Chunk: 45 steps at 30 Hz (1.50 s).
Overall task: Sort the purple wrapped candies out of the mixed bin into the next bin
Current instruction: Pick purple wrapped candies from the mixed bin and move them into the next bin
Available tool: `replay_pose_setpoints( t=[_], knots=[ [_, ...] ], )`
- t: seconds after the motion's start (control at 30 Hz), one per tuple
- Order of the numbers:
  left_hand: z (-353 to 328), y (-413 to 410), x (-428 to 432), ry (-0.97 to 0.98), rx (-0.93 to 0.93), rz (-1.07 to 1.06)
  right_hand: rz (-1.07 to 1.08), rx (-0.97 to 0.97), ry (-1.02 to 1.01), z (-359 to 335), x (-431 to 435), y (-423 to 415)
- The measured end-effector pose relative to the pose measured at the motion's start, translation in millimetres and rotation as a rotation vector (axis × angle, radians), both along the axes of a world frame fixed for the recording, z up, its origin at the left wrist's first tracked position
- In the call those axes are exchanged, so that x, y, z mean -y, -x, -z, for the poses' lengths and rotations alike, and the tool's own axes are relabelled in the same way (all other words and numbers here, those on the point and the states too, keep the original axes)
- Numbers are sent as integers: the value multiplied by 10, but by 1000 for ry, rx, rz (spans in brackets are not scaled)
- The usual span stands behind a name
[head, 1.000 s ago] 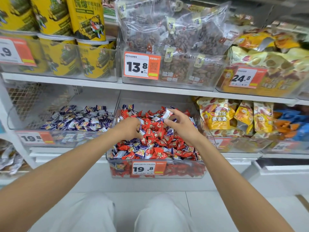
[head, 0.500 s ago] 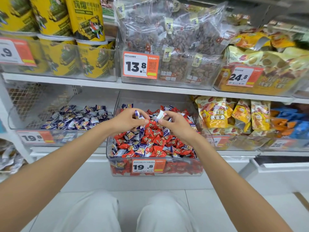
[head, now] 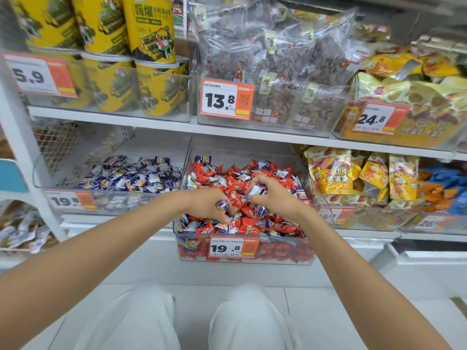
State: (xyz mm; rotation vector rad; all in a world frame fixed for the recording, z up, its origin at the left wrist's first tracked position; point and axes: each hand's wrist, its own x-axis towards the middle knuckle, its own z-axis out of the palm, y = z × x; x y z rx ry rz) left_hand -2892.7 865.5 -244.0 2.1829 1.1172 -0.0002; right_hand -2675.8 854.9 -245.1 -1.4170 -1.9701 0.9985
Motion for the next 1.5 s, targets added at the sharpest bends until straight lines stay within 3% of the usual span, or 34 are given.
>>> replay_pose_setpoints(
  t=[0.17, 0.4, 0.5, 0.63, 0.87, 1.0, 1.17, 1.3, 1.4, 1.5],
  knots=[
    [60, 19, -72, -119, 0, -29, 21, -57, -17, -21, 50, -141],
    [-153, 122, -53, -23, 375, -334, 109, -161, -84, -21, -25, -33],
    [-150, 130, -73, -41, 284, -287, 45, -98, -86, -35, -35, 3],
    [11, -18, -85, 12, 62, -65, -8, -1, -106, -30, -31, -87],
    [199, -83, -166, 51, -11, -35, -167, 282, -7, -44, 108, -165],
    [205, -127, -179, 34, -61, -21, -292, 427, 170, -13, 99, -12],
    [256, -170, -165, -55, 14, -15, -212, 354, 133, -7, 70, -34],
    [269, -76, -184, -92, 76, -93, 44, 187, -2, -181, 31, -323],
    [219, -66, -158, -43, 90, -95, 157, 268, -139, -288, -16, -518],
    [163, -88, -147, -75, 142, -124, 96, 276, -161, -298, 81, -468]
  ],
)
